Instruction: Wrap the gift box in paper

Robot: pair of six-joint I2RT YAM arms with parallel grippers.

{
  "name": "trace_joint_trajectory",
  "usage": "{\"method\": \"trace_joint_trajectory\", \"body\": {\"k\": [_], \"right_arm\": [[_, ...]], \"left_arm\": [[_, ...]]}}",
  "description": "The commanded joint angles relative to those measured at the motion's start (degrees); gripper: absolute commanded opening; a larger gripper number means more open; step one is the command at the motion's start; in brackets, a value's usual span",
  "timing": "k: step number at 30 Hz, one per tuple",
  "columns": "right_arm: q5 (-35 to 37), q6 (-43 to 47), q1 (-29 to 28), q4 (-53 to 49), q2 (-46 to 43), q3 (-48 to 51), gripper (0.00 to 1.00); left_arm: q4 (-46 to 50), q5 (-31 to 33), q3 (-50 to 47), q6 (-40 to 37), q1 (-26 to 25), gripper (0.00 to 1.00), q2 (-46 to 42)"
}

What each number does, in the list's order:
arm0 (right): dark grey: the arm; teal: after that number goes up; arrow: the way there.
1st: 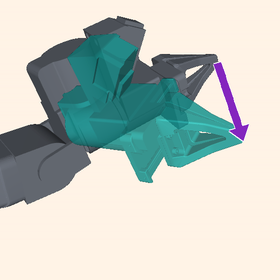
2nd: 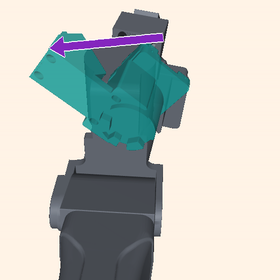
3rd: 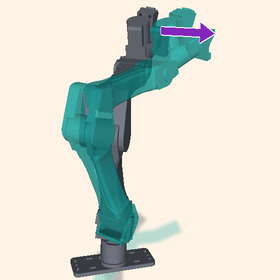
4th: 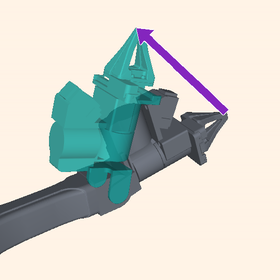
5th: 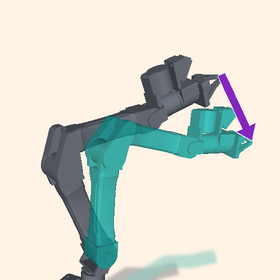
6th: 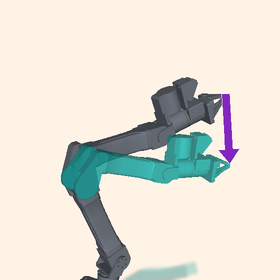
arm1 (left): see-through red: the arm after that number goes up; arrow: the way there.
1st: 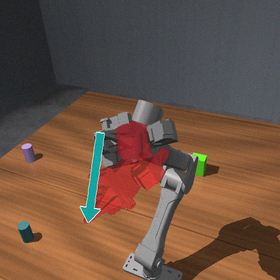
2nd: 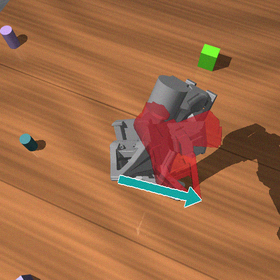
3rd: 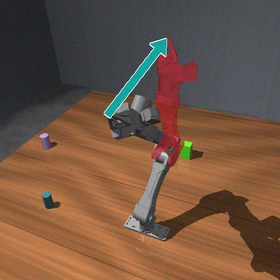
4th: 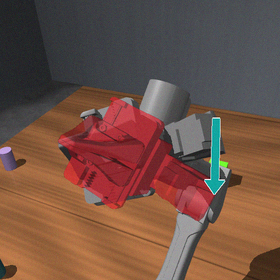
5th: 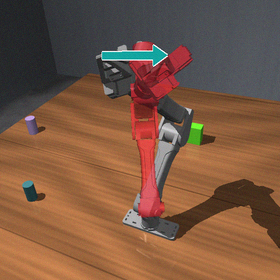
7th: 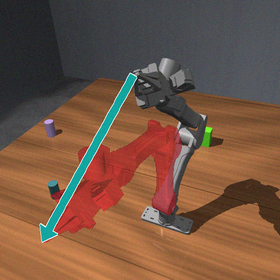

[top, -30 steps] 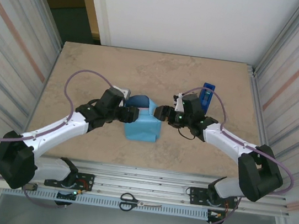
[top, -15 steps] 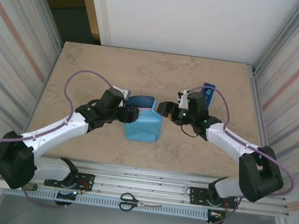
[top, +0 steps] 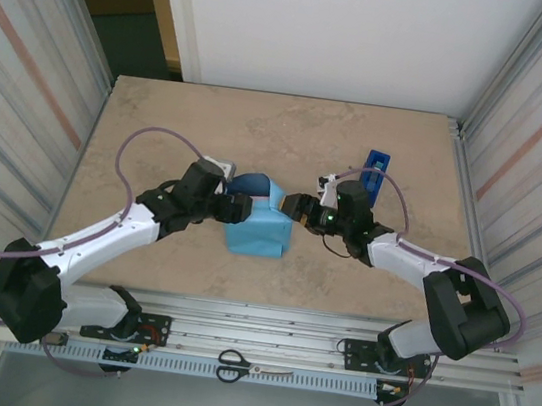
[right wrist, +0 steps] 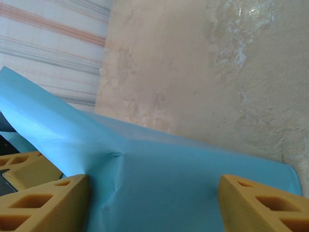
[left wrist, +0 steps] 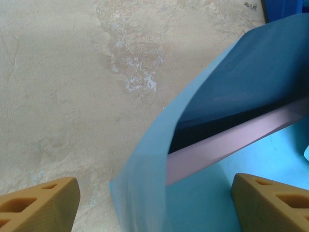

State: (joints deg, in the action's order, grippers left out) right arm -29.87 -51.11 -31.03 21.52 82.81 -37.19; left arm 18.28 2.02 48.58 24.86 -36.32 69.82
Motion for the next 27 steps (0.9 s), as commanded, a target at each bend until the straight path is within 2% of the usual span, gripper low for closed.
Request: {"method": "trace_joint_trajectory", "body": {"k": [1, 5, 9, 12, 14, 15, 19, 23, 27], "right_arm": [[1.14, -0.3, -2.34, -6.47, 1.09, 2.39, 0.68], [2.88, -1.16, -3.41, -6.85, 0.77, 2.37, 0.68], [5.14, -2.91, -4.02, -6.52, -0.39, 3.04, 0.67], [7.38, -3.73, -4.85, -7.46, -1.62, 3.0, 0.67], [8.73, -4.45, -5.6, -7.5, -1.94, 3.22, 0.67], [9.55, -4.75, -5.86, -7.67, -2.18, 3.35, 0.67], [11.36, -6.04, -6.72, -7.14, -2.6, 4.47, 0.67], [12.42, -6.52, -7.33, -7.28, -3.1, 4.76, 0.67], [12.88, -6.63, -7.3, -7.55, -3.5, 4.81, 0.67]], "left_arm": [[5.65, -3.31, 3.32, -0.27, 1.57, 0.85, -2.72], [7.23, -6.88, 5.74, 0.55, 4.26, 0.86, -7.57], [7.38, -9.54, 6.75, 1.55, 4.52, 0.74, -11.87], [6.45, -13.08, 7.1, 2.74, 4.35, 0.5, -13.6], [3.81, -17.77, 7.21, 3.09, 3.0, 0.34, -13.09], [3.07, -18.79, 7.67, 2.78, 1.72, 0.3, -12.25], [4.81, -15.25, 11.47, 1.99, -3.97, 0.17, -5.63], [5.62, -12.57, 14.0, 3.98, -5.56, 0.09, 0.65], [5.43, -10.94, 15.16, 4.88, -5.61, 0.09, 5.35]]}}
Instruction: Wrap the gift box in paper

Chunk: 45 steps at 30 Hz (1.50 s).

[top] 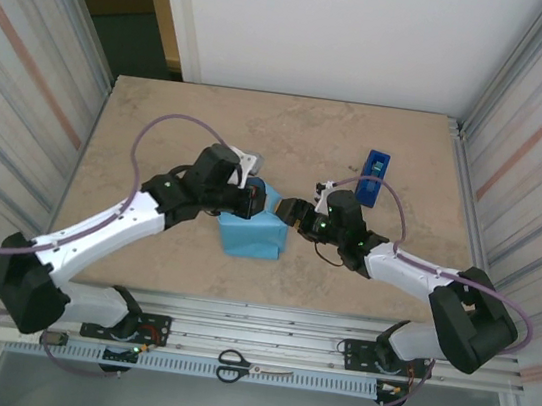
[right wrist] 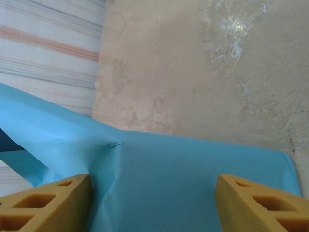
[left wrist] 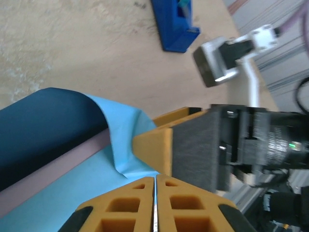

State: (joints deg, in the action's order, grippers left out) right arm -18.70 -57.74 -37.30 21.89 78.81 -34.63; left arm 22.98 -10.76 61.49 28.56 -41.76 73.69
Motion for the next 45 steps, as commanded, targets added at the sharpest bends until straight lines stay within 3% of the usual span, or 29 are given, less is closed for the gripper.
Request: {"method": "trace_joint_trajectory", "body": {"k": [1, 19, 25, 27, 30, 34, 38, 45], "right_arm": [[1.61, 0.12, -1.05, -8.05, 0.45, 2.24, 0.67], [0.7, 1.09, -0.46, -9.47, -0.05, 0.71, 0.66], [-2.11, 6.39, 1.96, -13.2, -1.34, -4.21, 0.67], [-3.49, 11.34, 3.93, -16.27, -2.26, -7.18, 0.66], [-7.18, 21.15, 6.99, -21.24, -2.63, -12.33, 0.53], [-11.14, 38.89, 9.62, -25.9, -0.2, -17.28, 0.51], [-20.59, 57.41, 10.92, -22.54, 3.27, -18.4, 0.51], [-32.45, 74.01, 11.62, -26.05, 12.28, -25.88, 0.49]], "left_arm": [[0.58, 1.36, 2.49, 1.21, -0.21, 0.09, 2.41], [-1.21, 2.11, 0.03, 2.14, -0.78, 0.09, 9.28], [0.22, 2.63, -2.7, 1.08, -0.87, 0.09, 8.84], [-0.12, 2.54, -3.8, 1.29, -0.87, 0.08, 8.75], [0.28, 2.74, -4.05, 1.29, -0.96, 0.07, 8.93], [-0.11, 3.11, -4.44, 1.33, -0.95, 0.06, 8.24], [-0.73, 3.46, -4.71, 1.38, -0.96, 0.06, 7.92], [-1.8, 4.22, -5.41, 1.68, -1.48, 0.05, 7.7]]}}
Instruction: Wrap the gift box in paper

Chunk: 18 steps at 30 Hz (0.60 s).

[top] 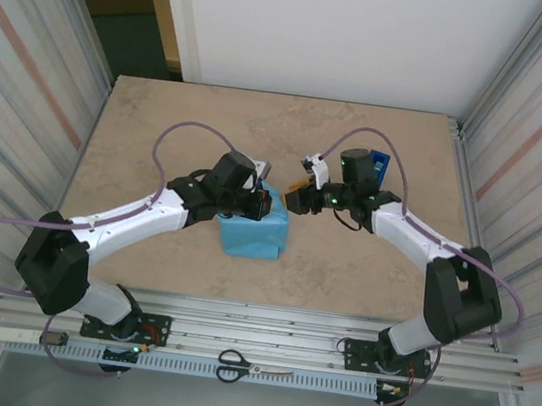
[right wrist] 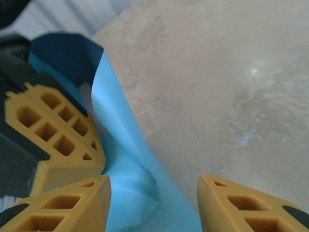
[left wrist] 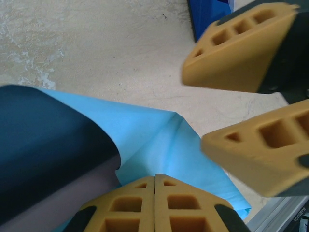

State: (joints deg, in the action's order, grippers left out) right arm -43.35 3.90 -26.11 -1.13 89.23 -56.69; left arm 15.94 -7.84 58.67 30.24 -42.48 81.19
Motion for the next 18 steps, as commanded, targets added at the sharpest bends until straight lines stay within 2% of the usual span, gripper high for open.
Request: {"method": "trace_joint_trajectory", "body": {"k": [1, 3, 8, 18], "right_arm": [[-9.06, 13.56, 0.53, -2.98, 2.5, -4.48, 0.5], [-9.86, 14.46, 0.62, -2.56, 4.1, -5.86, 0.51], [-13.08, 21.81, 0.38, -12.77, 9.82, -13.22, 0.53], [-12.09, 27.95, -0.15, -19.04, 15.49, -18.55, 0.5]], "left_arm": [[5.15, 1.4, -2.78, 0.08, -0.81, 0.05, 0.2], [5.15, 1.31, -2.95, 0.08, -0.85, 0.05, 0.2], [4.85, 1.83, -3.78, 0.2, -0.94, 0.05, -0.41], [4.89, 1.99, -4.18, -0.17, -0.94, 0.04, -1.36]]}}
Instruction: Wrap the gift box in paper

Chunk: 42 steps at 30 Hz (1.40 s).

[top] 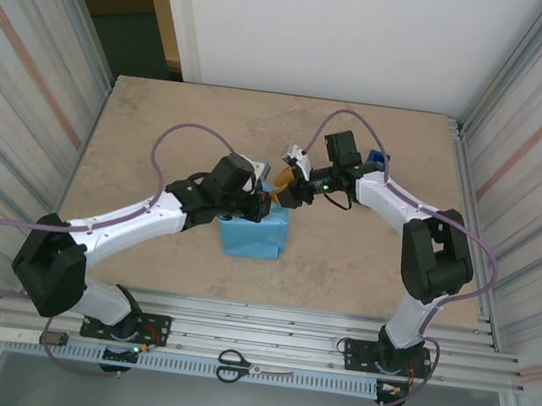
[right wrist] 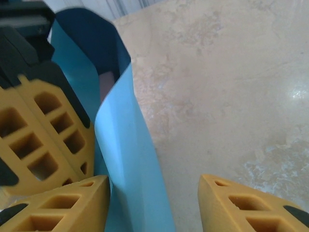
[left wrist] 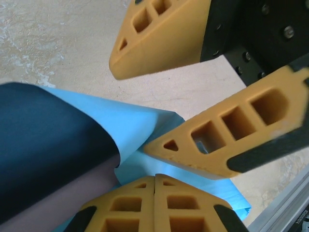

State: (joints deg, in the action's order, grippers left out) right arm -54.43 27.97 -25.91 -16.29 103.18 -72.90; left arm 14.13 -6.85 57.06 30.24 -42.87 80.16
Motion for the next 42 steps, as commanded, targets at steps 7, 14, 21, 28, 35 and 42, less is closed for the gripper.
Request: {"method": "trace_joint_trajectory", "body": {"k": [7, 14, 21, 28, 35, 42], "right_arm": [[-1.54, 5.43, -0.72, -6.62, 2.29, -4.13, 0.22], [-1.4, 5.89, -1.16, -8.72, 2.43, -5.79, 0.0], [-1.73, 3.93, -1.63, -5.91, 2.11, -6.35, 0.13], [-3.84, 2.97, -2.73, -5.33, 5.22, -9.59, 0.3], [-4.69, 0.69, -2.91, -3.14, 5.07, -9.89, 0.01], [-4.33, -1.43, -2.52, -0.93, 2.99, -8.96, 0.14]], "left_arm": [[6.52, 1.12, -2.74, -0.13, -0.55, 0.04, -0.27], [6.42, 0.58, -2.74, -0.02, -0.55, 0.04, -0.09], [6.48, 0.9, -3.33, 0.07, -0.55, 0.04, -0.77], [6.36, 1.42, -3.88, -0.07, -0.55, 0.04, -1.59], [6.35, 1.66, -3.8, -0.19, -0.55, 0.04, -1.59], [6.35, 1.34, -3.59, -0.17, -0.55, 0.04, -1.41]]}}
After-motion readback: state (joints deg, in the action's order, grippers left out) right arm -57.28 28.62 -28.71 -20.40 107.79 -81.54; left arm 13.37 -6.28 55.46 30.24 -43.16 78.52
